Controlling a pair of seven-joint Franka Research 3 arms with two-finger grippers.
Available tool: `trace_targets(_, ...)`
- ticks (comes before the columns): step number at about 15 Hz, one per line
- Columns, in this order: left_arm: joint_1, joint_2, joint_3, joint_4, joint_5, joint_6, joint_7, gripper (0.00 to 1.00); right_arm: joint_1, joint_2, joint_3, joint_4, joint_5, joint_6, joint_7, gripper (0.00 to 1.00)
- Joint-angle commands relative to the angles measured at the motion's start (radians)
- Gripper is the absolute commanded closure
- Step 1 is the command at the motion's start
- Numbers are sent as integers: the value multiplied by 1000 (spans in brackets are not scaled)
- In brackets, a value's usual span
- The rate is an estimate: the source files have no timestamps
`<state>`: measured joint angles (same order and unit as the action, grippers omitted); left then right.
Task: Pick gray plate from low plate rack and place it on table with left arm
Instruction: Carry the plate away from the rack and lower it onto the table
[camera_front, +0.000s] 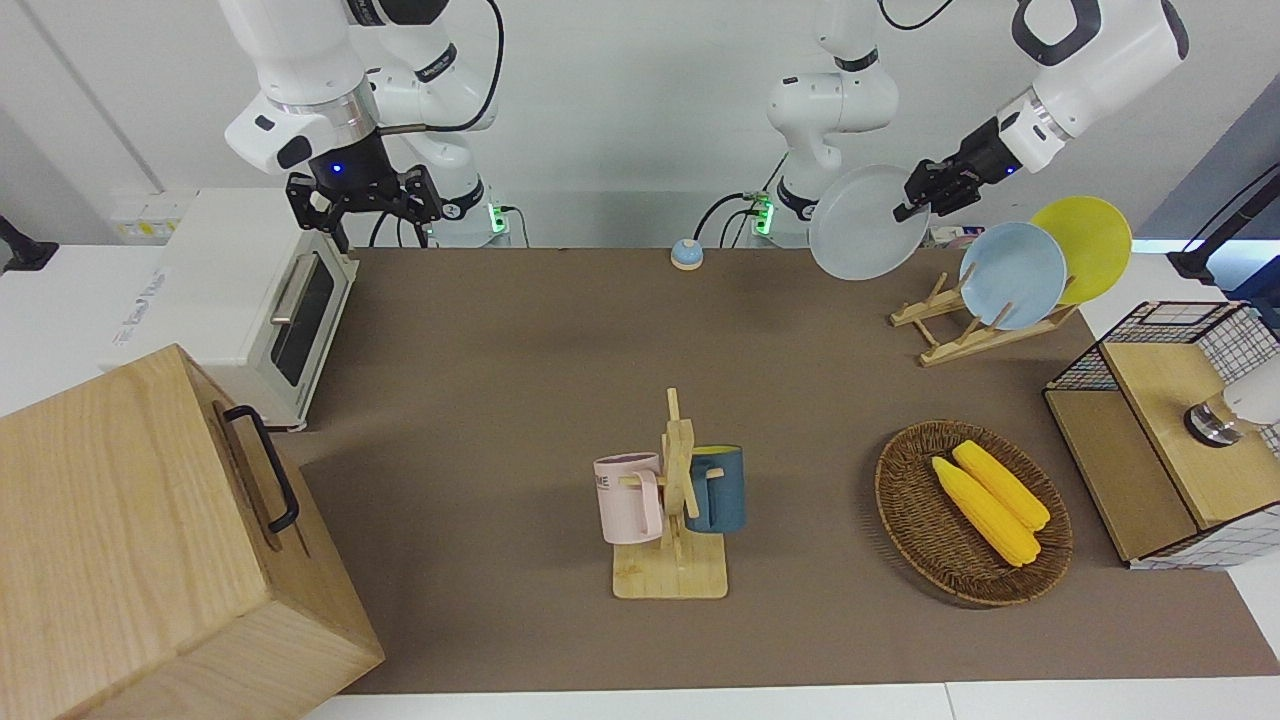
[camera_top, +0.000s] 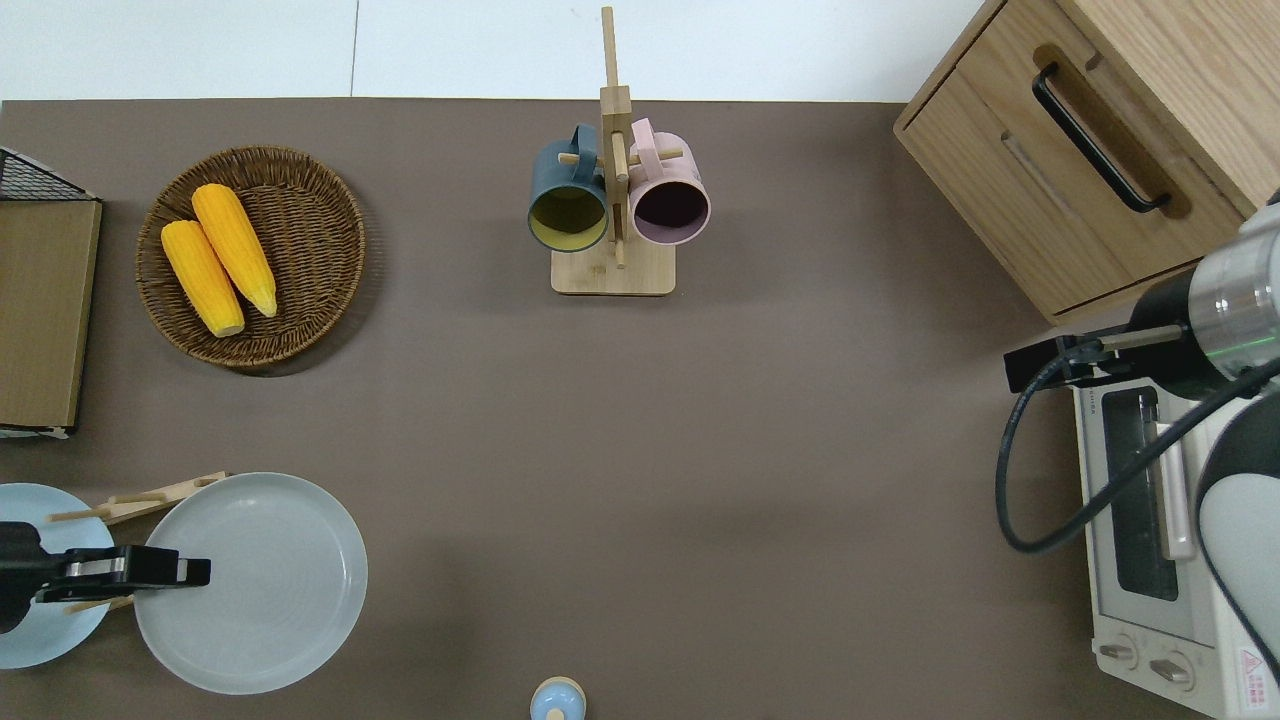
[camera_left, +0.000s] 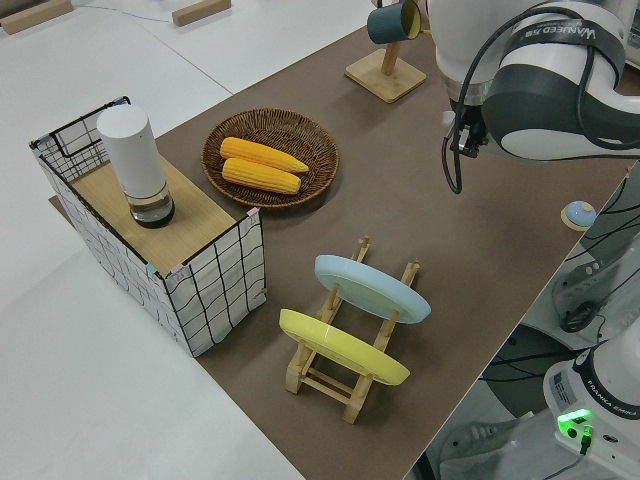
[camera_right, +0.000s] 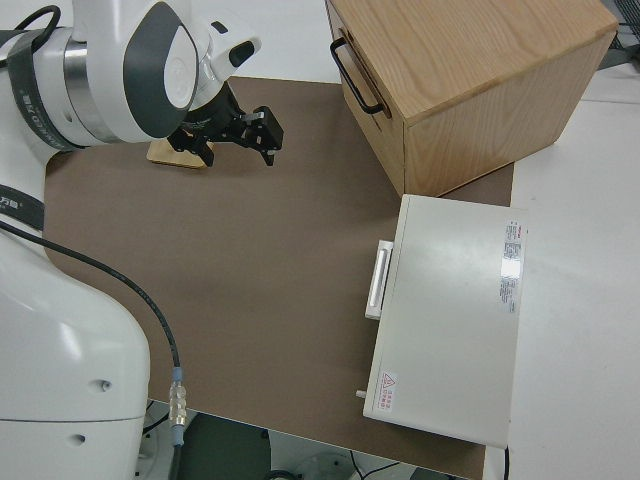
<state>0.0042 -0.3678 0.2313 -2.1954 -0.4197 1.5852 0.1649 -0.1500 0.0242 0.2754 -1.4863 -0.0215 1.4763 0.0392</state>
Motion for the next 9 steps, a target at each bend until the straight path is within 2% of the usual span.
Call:
trace_targets(1, 0, -20, 14, -96, -37, 79, 87, 1000, -19, -3, 18, 9, -2, -14, 13, 17)
trace_targets(9, 4, -17, 20, -222, -76, 209, 202, 1000, -19, -3, 18, 9, -2, -14, 13, 17)
